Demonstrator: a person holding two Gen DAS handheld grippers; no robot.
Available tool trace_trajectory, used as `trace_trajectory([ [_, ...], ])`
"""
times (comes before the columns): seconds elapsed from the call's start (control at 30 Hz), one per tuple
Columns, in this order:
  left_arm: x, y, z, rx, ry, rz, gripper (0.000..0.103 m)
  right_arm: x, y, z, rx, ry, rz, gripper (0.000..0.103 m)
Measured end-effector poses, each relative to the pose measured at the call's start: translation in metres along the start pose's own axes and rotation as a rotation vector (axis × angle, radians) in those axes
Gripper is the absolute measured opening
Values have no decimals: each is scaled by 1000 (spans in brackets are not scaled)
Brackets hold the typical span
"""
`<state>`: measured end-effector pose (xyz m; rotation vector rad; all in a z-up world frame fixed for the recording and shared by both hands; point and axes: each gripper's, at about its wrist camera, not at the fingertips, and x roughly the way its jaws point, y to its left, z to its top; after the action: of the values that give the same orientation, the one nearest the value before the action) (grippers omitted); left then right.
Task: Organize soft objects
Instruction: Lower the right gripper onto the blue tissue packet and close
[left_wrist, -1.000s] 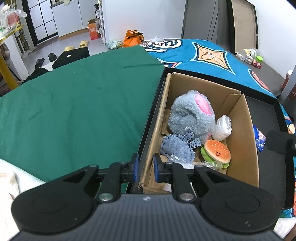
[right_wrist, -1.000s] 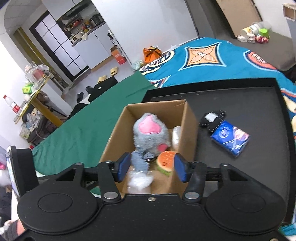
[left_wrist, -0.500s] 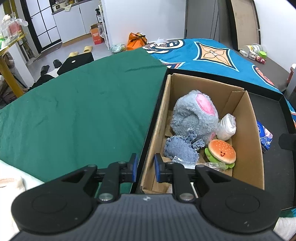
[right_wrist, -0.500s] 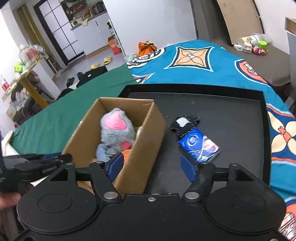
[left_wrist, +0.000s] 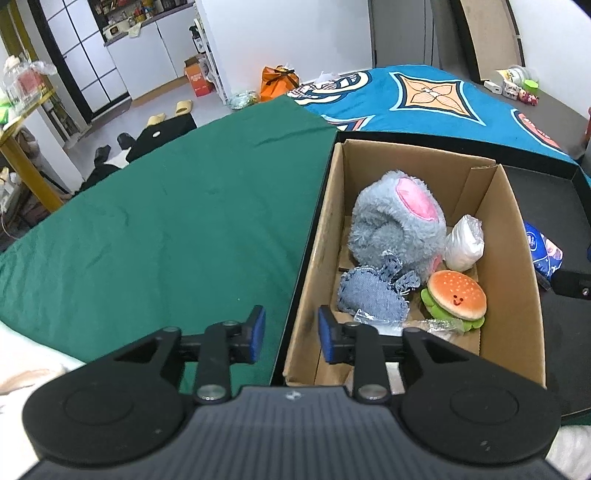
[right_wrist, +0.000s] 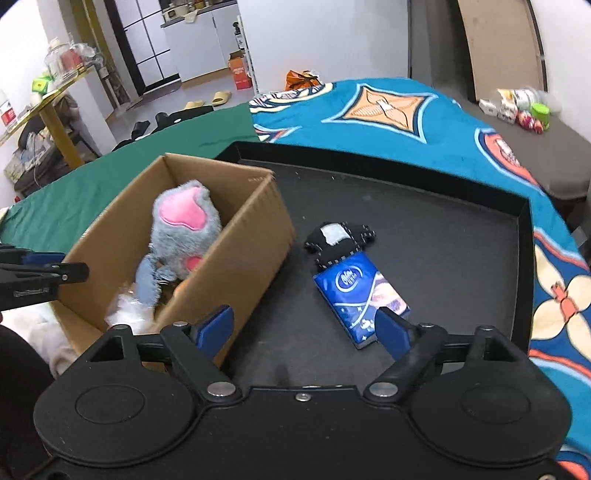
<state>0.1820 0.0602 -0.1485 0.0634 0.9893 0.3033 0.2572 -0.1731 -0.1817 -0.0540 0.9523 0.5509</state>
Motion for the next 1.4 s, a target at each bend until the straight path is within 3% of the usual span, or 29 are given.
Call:
trace_trajectory([
  [0.13, -1, -8, 0, 27, -8, 35, 50, 9, -6, -5, -29, -13, -13, 83],
  [0.27, 2, -21, 1, 87, -2, 88, 54, 16, -13, -4, -41, -24, -34, 83],
  [0.7, 10, -46, 3, 185, 33, 201, 56, 41, -36, -7, -28, -7, -53, 83],
  [0.9, 11, -46, 5, 166, 42, 221, 56, 50, -40, -9, -50, -16, -98, 82],
  [1.0, 10, -46, 6, 166, 41, 223, 56, 52, -42, -10, -64, -28, -94, 77],
  [1.1, 10, -47, 7, 159, 46, 221, 56, 50, -41, -12, -59, -10, -52, 60],
  [1.4, 2, -46, 4, 158, 33, 224, 56, 30, -27, -19, -115, 14, -60, 58],
])
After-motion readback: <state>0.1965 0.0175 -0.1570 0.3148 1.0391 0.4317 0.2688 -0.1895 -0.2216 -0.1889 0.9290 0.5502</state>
